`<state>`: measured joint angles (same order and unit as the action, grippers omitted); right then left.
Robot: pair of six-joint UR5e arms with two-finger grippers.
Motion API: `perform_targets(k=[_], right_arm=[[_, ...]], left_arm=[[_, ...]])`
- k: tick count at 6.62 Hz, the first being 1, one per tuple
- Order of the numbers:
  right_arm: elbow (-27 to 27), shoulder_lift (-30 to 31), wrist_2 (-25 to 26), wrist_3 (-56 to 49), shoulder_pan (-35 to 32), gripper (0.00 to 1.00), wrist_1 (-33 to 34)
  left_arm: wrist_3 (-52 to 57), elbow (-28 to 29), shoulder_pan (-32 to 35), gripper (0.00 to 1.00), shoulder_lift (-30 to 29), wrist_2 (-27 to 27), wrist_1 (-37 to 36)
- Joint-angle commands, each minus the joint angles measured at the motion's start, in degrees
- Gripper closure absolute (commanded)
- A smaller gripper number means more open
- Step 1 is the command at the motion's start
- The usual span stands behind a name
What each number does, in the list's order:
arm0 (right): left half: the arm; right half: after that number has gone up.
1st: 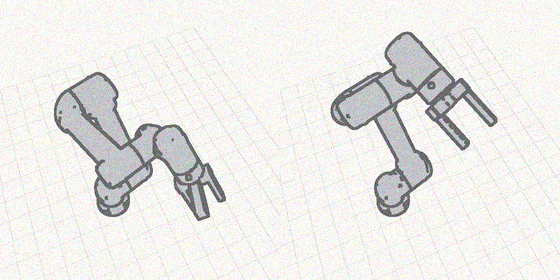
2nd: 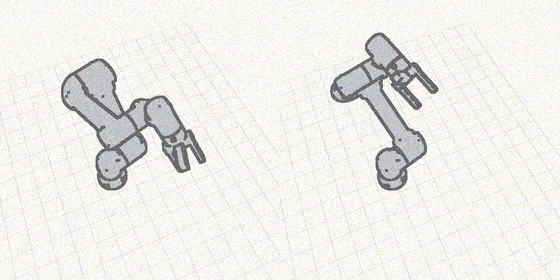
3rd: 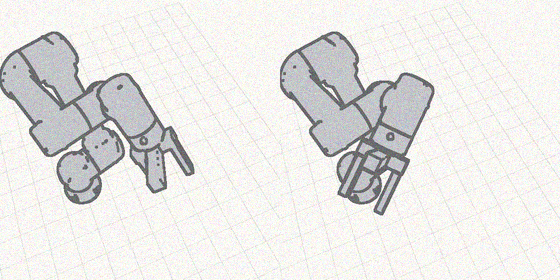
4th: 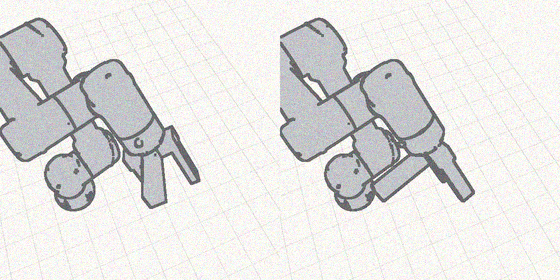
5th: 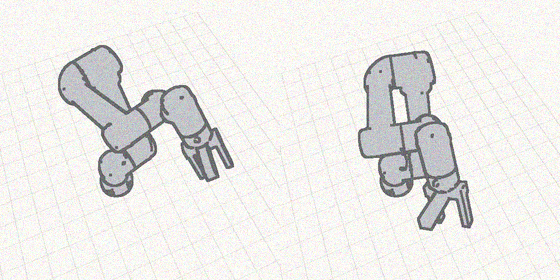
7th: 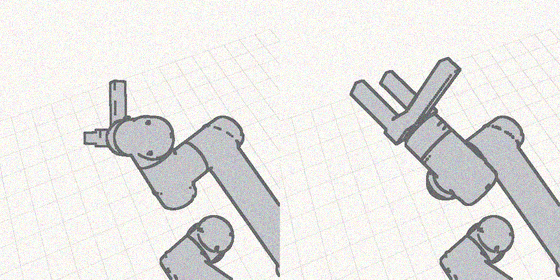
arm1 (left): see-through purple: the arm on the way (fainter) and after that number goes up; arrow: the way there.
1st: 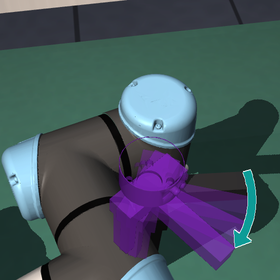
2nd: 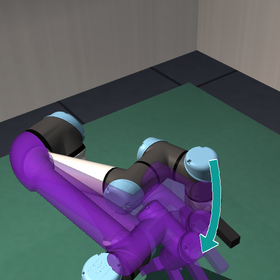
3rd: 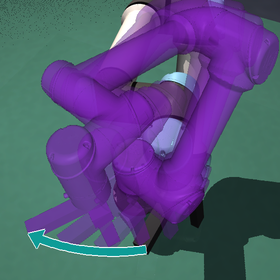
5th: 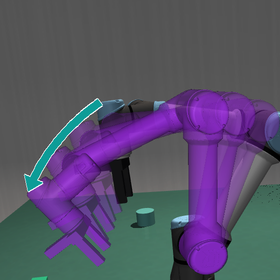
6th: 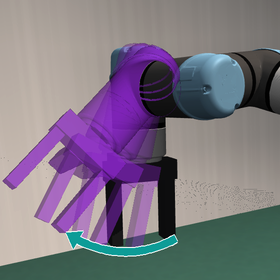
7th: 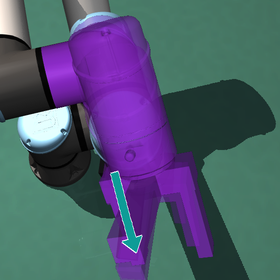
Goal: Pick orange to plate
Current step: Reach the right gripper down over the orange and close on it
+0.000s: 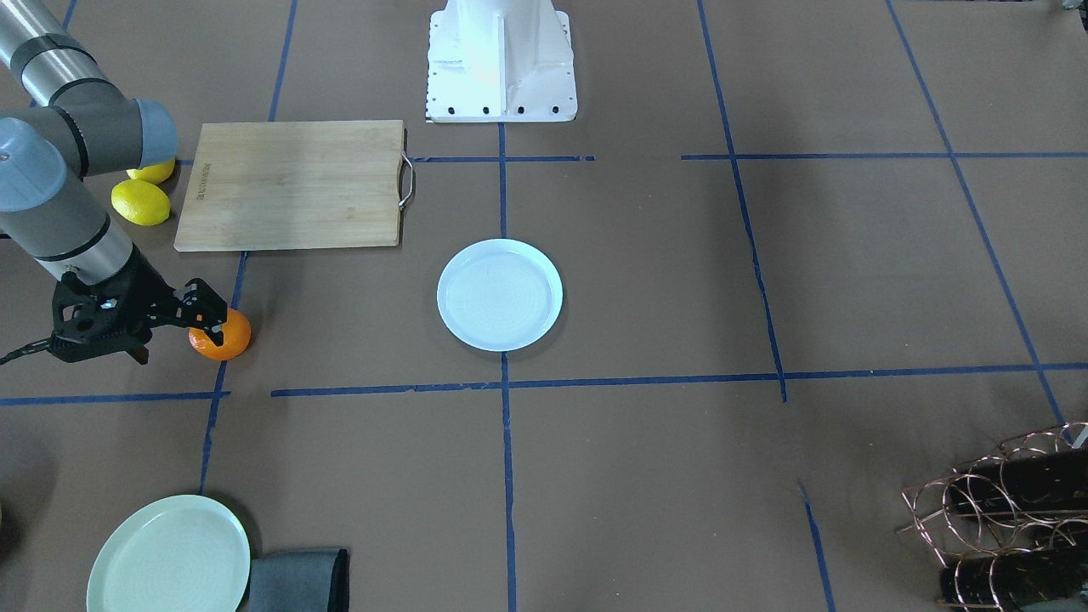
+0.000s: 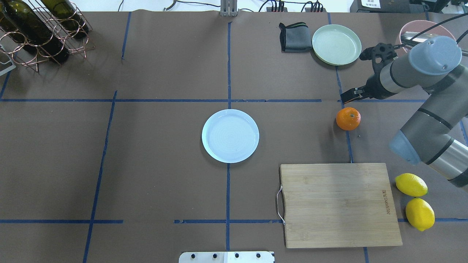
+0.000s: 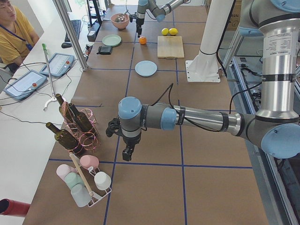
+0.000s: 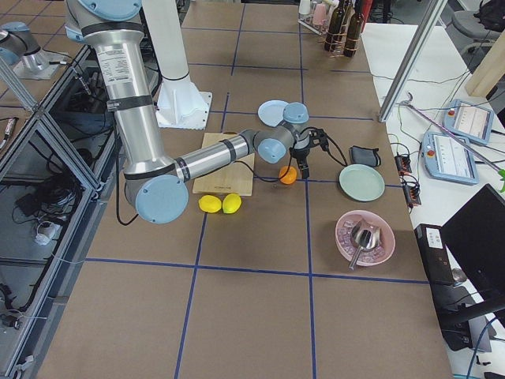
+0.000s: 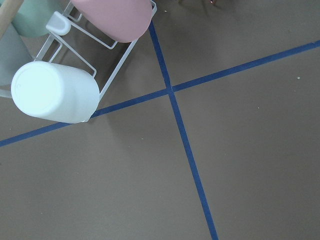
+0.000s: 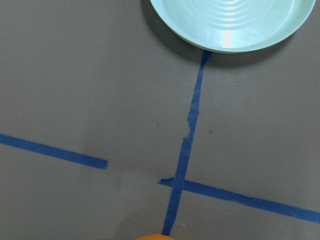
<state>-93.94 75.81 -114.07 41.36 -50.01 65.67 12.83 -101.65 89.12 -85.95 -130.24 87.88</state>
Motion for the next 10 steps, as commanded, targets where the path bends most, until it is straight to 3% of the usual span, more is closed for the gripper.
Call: perform_targets(k=[1,5,6,7,8,9,10], right_arm=[[1.1,0.3,2.5,0.3,2.9,0.0,0.0],[2.0,0.6,3.4,0.3,5.2,0.0,0.0],[2.1,0.7,3.3,0.3,5.3,0.17,0.0],[2.1,0.5,3.0,0.3,5.3,0.76,0.2],[1.1,-0.4,2.9,0.9,5.4,0.95,0.9],[0.9,-4.1,2.7,5.9,5.4,0.93,1.5],[0.8,-10.8,2.8,10.8,6.6,0.88,8.9]], left_arm=[[0.0,-0.3,0.0,0.0,-0.1,0.0,0.0],[0.0,-0.4,0.0,0.0,-0.4,0.0,0.1],[0.0,-0.4,0.0,0.0,-0.4,0.0,0.0],[0.0,-0.5,0.0,0.0,-0.5,0.0,0.0],[0.0,-0.3,0.0,0.0,-0.8,0.0,0.0],[0.0,-0.3,0.0,0.0,-0.7,0.0,0.0],[0.0,0.0,0.0,0.0,-0.5,0.1,-0.1]])
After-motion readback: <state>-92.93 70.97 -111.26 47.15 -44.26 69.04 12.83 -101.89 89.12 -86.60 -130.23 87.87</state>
